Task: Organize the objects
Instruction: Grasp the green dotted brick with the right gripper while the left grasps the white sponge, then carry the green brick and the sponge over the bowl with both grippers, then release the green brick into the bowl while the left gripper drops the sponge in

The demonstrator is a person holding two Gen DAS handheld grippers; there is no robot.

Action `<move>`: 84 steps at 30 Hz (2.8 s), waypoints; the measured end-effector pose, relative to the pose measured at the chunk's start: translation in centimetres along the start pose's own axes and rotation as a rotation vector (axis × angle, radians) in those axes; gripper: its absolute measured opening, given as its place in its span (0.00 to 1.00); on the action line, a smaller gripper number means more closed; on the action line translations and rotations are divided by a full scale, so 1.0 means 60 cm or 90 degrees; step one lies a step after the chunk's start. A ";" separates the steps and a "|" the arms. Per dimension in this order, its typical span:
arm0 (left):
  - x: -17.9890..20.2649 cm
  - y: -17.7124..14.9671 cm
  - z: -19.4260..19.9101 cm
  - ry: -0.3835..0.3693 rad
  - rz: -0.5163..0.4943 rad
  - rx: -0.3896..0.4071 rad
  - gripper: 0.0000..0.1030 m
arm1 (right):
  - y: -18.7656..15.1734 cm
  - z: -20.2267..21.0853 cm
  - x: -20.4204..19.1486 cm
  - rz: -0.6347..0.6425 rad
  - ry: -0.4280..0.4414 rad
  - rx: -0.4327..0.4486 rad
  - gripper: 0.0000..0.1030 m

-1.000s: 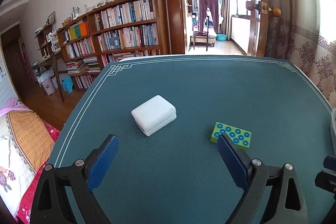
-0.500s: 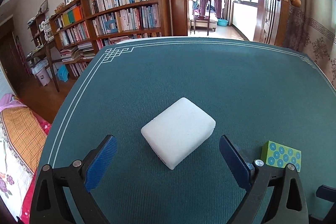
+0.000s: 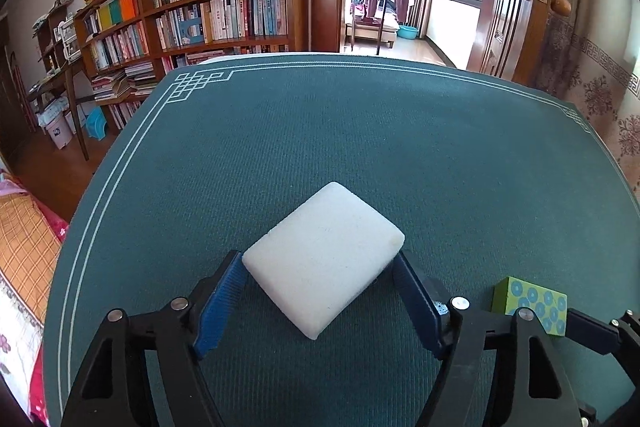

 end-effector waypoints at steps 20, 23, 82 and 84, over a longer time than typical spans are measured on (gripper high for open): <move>-0.021 0.003 0.027 -0.034 0.045 0.061 0.63 | 0.005 -0.015 -0.011 0.038 -0.058 0.028 0.62; -0.021 0.002 0.031 -0.033 0.048 0.065 0.63 | -0.005 0.013 -0.001 0.032 -0.057 0.041 0.62; 0.427 -0.032 0.325 -0.274 -0.217 0.187 0.63 | -0.045 0.397 0.561 -0.290 -0.201 0.174 0.63; 0.443 -0.033 0.327 -0.284 -0.225 0.184 0.63 | -0.049 0.407 0.558 -0.289 -0.197 0.184 0.63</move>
Point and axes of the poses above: each gripper's, at about its wrist camera, not at the fingertips, and z roughly against the way its jaws point, x to its right, y to its top, the point moved 5 cm from there along -z, roughly the way its jaws point, and after that the axes turned 9 degrees about -z, right-handed, at the moved point
